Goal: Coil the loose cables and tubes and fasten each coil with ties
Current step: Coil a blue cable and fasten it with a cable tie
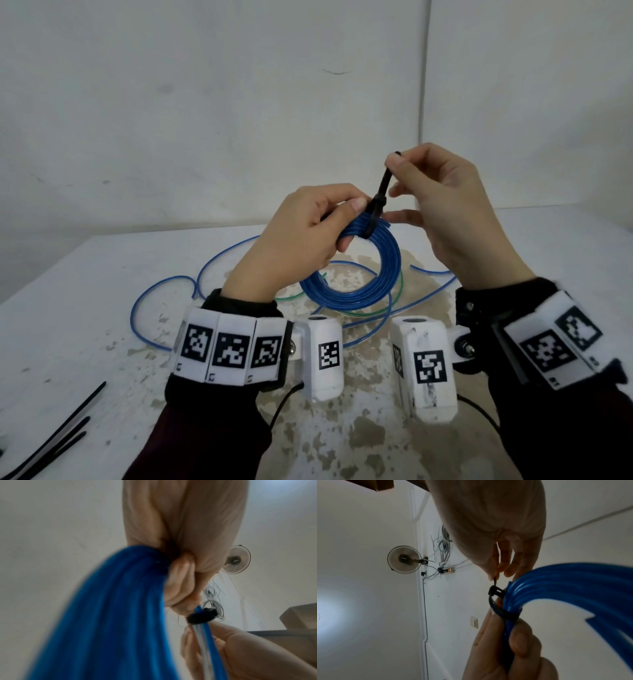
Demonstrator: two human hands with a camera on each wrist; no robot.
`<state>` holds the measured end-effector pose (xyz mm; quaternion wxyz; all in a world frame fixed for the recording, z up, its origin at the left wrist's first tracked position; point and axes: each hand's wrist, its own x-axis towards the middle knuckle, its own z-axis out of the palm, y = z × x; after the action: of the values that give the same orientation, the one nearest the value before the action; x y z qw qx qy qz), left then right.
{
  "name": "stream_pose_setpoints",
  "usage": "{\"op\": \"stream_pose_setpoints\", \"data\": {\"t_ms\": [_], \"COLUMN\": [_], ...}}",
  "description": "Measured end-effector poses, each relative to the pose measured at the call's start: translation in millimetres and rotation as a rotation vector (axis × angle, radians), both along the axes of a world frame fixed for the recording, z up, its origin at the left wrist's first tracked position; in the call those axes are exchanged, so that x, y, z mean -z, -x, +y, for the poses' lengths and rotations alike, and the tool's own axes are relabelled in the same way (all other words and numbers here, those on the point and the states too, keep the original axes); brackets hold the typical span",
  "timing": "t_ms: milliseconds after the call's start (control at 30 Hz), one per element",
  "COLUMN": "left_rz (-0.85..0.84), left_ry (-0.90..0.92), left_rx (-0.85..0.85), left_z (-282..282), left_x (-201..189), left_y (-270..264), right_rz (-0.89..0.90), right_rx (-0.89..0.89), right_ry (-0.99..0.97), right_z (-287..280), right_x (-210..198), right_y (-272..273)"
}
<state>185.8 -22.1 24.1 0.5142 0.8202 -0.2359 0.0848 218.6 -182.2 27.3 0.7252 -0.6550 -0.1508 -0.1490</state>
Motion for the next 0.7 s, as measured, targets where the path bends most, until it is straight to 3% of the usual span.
{"op": "stream_pose_setpoints", "data": {"t_ms": [167,700], "left_rz": [0.033,0.062], "left_ry": [0.06,0.127], "left_rx": [-0.077,-0.026], "left_z": [5.3,1.8], "left_x": [-1.9,-2.5], "left_y": [-0.3,2.4], "right_rz": [0.085,-0.086], "right_rx": [-0.268,-0.035], "right_ry": [0.207,0.165], "right_z": [1.1,2.0], "right_x": [-0.6,-1.5], "right_y": [5.2,4.3]}}
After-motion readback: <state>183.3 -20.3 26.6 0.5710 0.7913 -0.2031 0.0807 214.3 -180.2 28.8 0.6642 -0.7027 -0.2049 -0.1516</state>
